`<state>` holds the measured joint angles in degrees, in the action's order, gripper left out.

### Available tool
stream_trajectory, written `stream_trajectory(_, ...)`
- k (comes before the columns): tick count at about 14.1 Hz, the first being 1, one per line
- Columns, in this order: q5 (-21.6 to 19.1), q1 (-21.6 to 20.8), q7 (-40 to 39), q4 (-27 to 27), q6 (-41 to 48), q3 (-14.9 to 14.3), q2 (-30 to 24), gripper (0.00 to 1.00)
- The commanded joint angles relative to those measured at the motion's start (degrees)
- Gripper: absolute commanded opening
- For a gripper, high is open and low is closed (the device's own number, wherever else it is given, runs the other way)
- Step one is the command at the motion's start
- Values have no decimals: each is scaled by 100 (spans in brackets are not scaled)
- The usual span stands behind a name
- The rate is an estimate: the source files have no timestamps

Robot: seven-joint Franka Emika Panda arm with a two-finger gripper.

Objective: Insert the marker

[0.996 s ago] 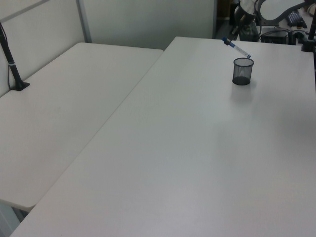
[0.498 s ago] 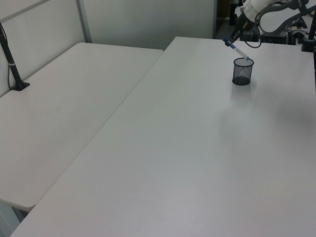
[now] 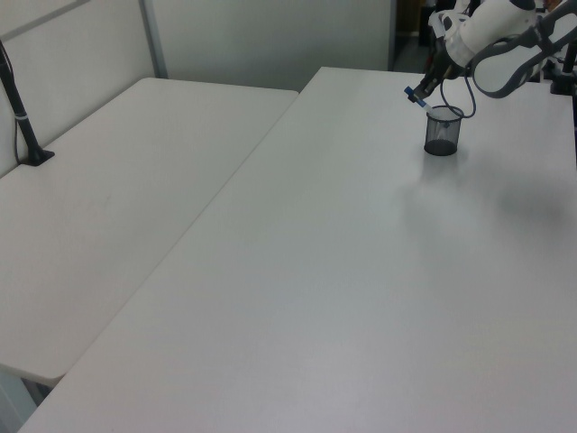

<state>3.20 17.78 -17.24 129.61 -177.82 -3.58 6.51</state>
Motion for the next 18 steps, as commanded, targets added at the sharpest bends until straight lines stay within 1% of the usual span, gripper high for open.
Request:
stream_trajectory(1, -4, 129, -166, 389, -349, 42, -256, 2)
stream_trajectory(2, -4, 190, -148, 389, -323, 42, -299, 10)
stream_trajectory(3, -4, 217, -105, 389, -297, 42, -326, 34)
stream_trajectory(4, -4, 226, 0, 363, -288, 33, -326, 54)
stream_trajectory(5, -4, 226, 219, 346, -288, 33, -344, 65)
stream_trajectory(7, -4, 217, 553, 337, -244, 33, -431, 80)
stream_trajectory(8, -4, 208, 711, 276, -113, 33, -484, 92)
stream_trajectory(9, -4, 165, 965, 127, 227, 42, -598, 100)
stream_trajectory(10, -4, 129, 1142, -144, 918, 42, -738, 100)
stream_trajectory(12, -13, 94, 1354, -1012, 2988, 86, -1002, 100)
stream_trajectory(14, -22, -64, 1547, -2014, 5002, 121, -1021, 100)
stream_trajectory(16, -82, -318, 1557, -2806, 6822, 174, -1012, 100)
stream_trajectory(17, -231, -511, 1565, -3088, 7475, 165, -994, 100)
stream_trajectory(18, -406, -687, 1574, -3256, 7890, 165, -994, 100)
